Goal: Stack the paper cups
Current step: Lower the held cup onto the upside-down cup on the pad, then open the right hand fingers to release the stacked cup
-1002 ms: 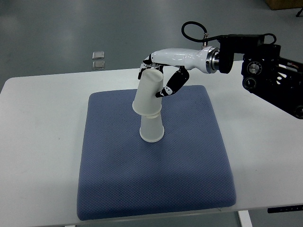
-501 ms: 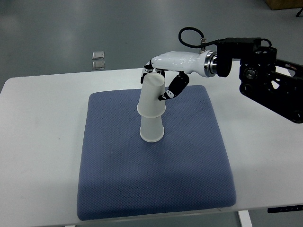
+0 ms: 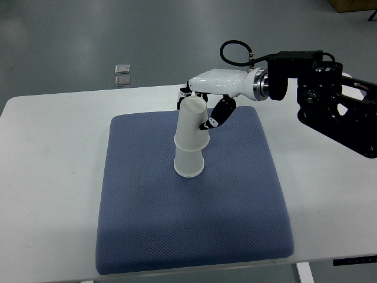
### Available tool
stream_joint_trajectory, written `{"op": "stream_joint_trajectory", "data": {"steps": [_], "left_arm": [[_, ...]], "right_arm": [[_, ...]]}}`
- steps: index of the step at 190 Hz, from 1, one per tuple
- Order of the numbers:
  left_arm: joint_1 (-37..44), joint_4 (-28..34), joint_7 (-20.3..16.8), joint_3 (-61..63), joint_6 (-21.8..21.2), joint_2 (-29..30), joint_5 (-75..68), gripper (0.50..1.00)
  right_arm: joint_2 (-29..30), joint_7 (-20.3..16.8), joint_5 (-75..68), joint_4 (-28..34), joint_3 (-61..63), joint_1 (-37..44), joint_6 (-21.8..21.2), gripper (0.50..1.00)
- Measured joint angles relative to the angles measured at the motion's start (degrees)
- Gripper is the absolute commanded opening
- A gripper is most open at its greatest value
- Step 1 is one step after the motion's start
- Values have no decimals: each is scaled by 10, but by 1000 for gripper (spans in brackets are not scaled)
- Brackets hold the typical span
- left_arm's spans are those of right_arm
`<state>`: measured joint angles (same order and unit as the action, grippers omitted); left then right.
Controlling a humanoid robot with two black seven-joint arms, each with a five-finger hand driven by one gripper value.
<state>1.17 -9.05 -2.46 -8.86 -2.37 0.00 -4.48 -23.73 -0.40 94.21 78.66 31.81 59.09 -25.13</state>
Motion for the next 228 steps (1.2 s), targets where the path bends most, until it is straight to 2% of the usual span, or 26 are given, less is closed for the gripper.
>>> {"op": "stream_joint_trajectory", "data": {"steps": [130, 157, 172, 186, 193, 206, 228], "left_arm": [[0, 0, 0, 0, 0, 0, 0, 1000], [0, 0, 0, 0, 0, 0, 0, 1000], [0, 0, 0, 0, 0, 0, 0, 1000], [0, 0, 0, 0, 0, 0, 0, 1000], [0, 0, 0, 0, 0, 0, 0, 1000], [0, 0, 0, 0, 0, 0, 0, 1000], [0, 0, 0, 0, 0, 0, 0, 1000]], "right_arm": [[14, -8, 5, -5, 0, -31, 13, 500], [20, -9, 5, -6, 0, -37, 20, 590], [21, -9, 5, -7, 0, -38, 22, 729], [21, -9, 3, -7, 1, -38, 23, 805], [21, -9, 2, -7, 1, -39, 23, 860], [21, -9, 0, -7, 1, -41, 21, 893], [21, -8, -2, -7, 1, -42, 17, 907]]}}
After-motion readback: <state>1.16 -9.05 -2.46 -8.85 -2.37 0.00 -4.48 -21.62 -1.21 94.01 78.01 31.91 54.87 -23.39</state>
